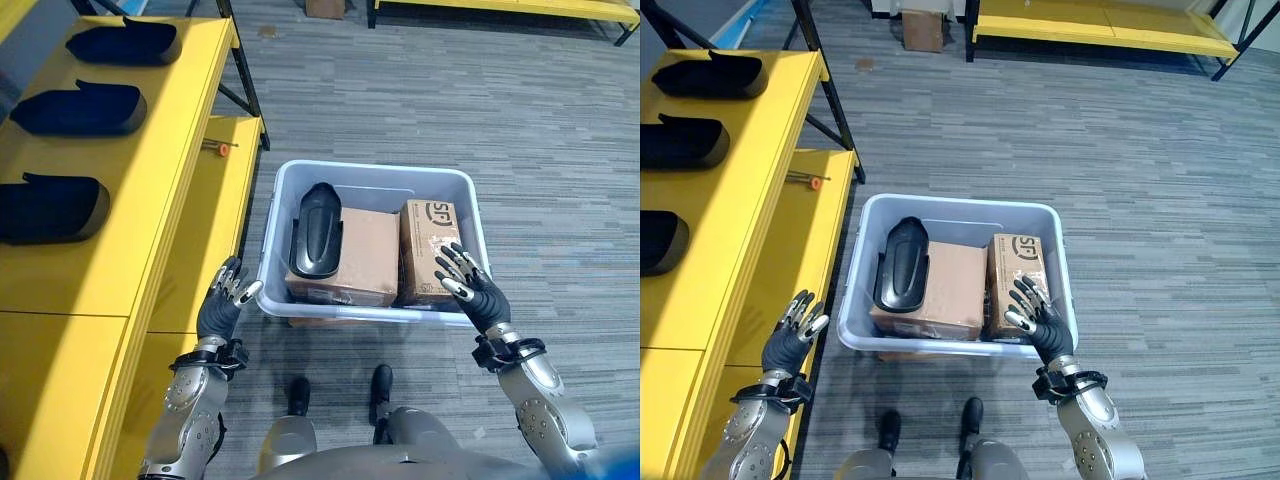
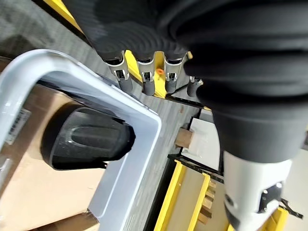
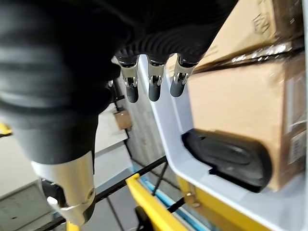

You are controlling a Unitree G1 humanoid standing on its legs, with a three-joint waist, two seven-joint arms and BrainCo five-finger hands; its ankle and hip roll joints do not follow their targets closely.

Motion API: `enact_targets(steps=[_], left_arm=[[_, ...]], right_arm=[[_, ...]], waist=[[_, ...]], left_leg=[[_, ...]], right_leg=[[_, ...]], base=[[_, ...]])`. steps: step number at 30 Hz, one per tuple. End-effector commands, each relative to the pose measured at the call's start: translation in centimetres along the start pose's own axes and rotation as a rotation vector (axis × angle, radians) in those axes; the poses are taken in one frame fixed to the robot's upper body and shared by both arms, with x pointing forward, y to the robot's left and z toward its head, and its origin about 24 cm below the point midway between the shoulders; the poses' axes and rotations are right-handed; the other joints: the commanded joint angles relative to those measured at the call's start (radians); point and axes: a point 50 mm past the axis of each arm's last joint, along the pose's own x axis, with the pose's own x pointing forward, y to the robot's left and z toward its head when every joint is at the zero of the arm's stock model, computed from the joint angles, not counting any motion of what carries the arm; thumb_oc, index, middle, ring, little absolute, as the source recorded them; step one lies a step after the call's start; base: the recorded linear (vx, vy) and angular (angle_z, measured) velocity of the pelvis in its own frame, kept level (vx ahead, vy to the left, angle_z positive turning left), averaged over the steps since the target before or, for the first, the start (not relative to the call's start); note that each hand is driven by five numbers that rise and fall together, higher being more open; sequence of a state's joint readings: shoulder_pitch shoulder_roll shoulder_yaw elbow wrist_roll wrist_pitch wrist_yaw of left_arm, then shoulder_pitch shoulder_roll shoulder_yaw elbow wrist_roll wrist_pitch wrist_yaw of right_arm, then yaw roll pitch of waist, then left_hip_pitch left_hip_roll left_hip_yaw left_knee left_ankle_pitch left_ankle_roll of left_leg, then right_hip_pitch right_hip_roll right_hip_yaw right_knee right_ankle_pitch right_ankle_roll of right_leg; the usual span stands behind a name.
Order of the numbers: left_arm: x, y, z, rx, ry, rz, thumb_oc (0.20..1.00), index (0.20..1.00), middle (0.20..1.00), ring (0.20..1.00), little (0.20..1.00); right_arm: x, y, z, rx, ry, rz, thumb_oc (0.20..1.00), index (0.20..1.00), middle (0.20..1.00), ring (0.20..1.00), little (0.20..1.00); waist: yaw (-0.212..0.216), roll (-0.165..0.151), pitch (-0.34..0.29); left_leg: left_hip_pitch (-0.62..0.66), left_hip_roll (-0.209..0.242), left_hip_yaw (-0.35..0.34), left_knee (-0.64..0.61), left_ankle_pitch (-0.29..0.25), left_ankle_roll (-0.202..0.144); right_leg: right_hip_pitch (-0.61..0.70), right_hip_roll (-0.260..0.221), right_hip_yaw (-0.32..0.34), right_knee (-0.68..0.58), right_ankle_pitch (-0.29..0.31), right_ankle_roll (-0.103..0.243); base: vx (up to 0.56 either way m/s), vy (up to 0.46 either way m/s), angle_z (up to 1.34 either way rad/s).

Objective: Move parts from the plastic box to the shelf.

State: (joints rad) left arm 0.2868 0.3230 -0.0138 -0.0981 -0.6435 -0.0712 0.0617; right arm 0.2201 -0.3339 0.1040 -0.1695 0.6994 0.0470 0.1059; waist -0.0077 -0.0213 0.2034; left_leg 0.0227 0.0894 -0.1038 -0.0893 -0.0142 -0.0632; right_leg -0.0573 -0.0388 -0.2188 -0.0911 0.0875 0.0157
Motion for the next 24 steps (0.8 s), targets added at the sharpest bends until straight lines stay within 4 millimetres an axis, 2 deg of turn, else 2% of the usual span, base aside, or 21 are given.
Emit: enact_targets(steps=[1, 3, 5, 8, 13, 16, 17, 24], left_arm=[[-0.1, 0.3, 2.0, 0.046, -0.102, -0.028, 1.000, 1.000, 1.000, 1.000, 1.000], [0.2, -0.2, 2.5, 0.053, -0.123, -0.047, 1.000, 1.000, 1.000, 1.000, 1.000], [1.3, -1.7, 4.2, 0.055, -0.204, -0.103, 1.000, 1.000, 1.000, 1.000, 1.000], [2.0, -2.6, 4.8, 0.043, -0.239, -0.122, 1.000, 1.000, 1.000, 1.000, 1.000], [4.2, -4.7, 7.1, 0.045, -0.367, -0.119, 1.000, 1.000, 1.000, 1.000, 1.000], [5.7, -5.9, 8.4, 0.046, -0.432, -0.108, 1.000, 1.000, 1.000, 1.000, 1.000], [6.9, -6.4, 9.6, 0.076, -0.477, -0.092, 1.000, 1.000, 1.000, 1.000, 1.000], [9.0, -7.0, 11.8, 0.085, -0.538, -0.049, 1.000, 1.000, 1.000, 1.000, 1.000]], right_arm=[[-0.3, 0.3, 1.9, -0.003, -0.106, 0.043, 1.000, 1.000, 1.000, 1.000, 1.000], [0.0, 0.5, 2.2, 0.000, -0.120, 0.055, 1.000, 1.000, 1.000, 1.000, 1.000], [0.7, 1.2, 3.4, -0.003, -0.170, 0.091, 1.000, 1.000, 1.000, 1.000, 1.000], [1.1, 1.7, 4.0, 0.000, -0.196, 0.108, 1.000, 1.000, 1.000, 1.000, 1.000], [2.4, 3.8, 5.3, 0.033, -0.269, 0.179, 1.000, 1.000, 1.000, 1.000, 1.000], [3.1, 5.2, 5.7, 0.047, -0.290, 0.228, 1.000, 1.000, 1.000, 1.000, 1.000], [3.6, 5.9, 6.1, 0.062, -0.301, 0.253, 1.000, 1.000, 1.000, 1.000, 1.000], [4.1, 7.2, 5.9, 0.093, -0.292, 0.307, 1.000, 1.000, 1.000, 1.000, 1.000]], waist=[[0.001, 0.002, -0.058], [-0.004, 0.005, -0.061], [-0.019, 0.013, -0.057], [-0.027, 0.020, -0.048], [-0.055, 0.031, 0.008], [-0.069, 0.027, 0.042], [-0.083, 0.019, 0.061], [-0.103, 0.006, 0.098]], left_leg=[[-0.002, 0.087, 0.053, 0.002, 0.002, -0.019], [0.002, 0.086, 0.060, 0.002, -0.002, -0.019], [-0.013, 0.083, 0.077, 0.002, -0.002, -0.021], [-0.031, 0.082, 0.089, 0.002, 0.003, -0.023], [-0.089, 0.071, 0.129, 0.015, 0.013, -0.020], [-0.138, 0.065, 0.152, 0.039, 0.013, -0.019], [-0.165, 0.064, 0.164, 0.049, 0.015, -0.020], [-0.192, 0.066, 0.179, 0.055, 0.023, -0.025]], right_leg=[[0.011, -0.096, 0.012, 0.111, -0.151, 0.103], [0.015, -0.095, 0.018, 0.104, -0.149, 0.103], [-0.001, -0.097, 0.034, 0.086, -0.138, 0.105], [-0.028, -0.098, 0.047, 0.082, -0.128, 0.106], [-0.131, -0.104, 0.093, 0.115, -0.108, 0.108], [-0.200, -0.106, 0.121, 0.143, -0.097, 0.108], [-0.235, -0.104, 0.135, 0.152, -0.087, 0.110], [-0.279, -0.099, 0.150, 0.169, -0.082, 0.107]], base=[[0.03, 0.009, -0.14], [0.02, 0.010, -0.10], [-0.02, 0.019, -0.11], [-0.05, 0.011, -0.21], [-0.13, 0.027, -0.27], [-0.14, 0.017, -0.31], [-0.10, -0.001, -0.19], [-0.04, -0.016, -0.13]])
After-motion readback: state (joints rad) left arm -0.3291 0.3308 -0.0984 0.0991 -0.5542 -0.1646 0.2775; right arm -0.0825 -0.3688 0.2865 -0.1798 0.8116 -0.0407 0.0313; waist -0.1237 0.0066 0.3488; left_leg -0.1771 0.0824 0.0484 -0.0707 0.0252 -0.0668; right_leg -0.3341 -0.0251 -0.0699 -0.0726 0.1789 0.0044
